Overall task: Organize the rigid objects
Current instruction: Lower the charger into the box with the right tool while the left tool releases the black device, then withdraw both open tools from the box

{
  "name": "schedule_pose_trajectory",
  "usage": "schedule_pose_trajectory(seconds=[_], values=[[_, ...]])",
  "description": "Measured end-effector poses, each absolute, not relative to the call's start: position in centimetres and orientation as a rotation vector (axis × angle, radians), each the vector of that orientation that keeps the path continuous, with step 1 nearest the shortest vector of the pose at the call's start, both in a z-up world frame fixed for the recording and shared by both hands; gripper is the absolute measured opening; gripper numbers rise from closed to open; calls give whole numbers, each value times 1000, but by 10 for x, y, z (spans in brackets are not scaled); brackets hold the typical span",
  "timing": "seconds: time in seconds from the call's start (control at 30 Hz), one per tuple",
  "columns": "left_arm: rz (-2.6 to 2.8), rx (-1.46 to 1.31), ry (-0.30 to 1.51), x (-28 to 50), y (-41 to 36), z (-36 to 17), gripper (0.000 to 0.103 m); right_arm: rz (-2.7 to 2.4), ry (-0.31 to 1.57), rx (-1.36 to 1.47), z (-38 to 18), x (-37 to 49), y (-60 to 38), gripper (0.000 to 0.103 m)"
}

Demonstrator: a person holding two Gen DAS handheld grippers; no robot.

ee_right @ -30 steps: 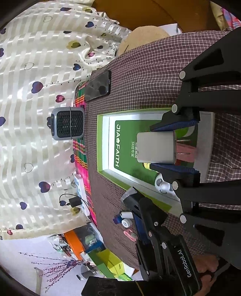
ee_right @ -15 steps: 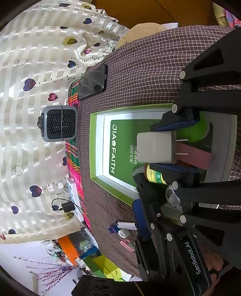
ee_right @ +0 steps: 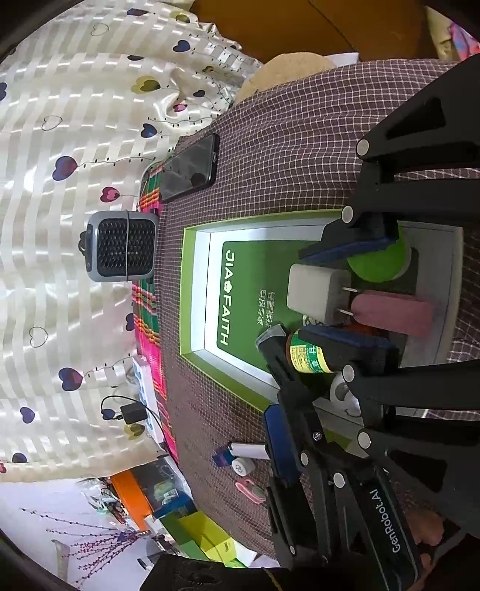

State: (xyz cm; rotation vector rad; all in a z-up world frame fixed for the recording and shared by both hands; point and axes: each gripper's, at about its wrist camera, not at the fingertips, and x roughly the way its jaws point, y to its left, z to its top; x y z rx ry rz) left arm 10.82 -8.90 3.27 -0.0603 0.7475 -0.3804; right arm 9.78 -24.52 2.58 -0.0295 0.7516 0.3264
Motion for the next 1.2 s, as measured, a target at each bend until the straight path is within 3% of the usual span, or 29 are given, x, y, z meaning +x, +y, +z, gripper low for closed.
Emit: schedule_pose_trajectory(seconds=[1.2], values=[[-308,-75,706,48,-43,50,27,451,705,-98,46,44,-193,37]])
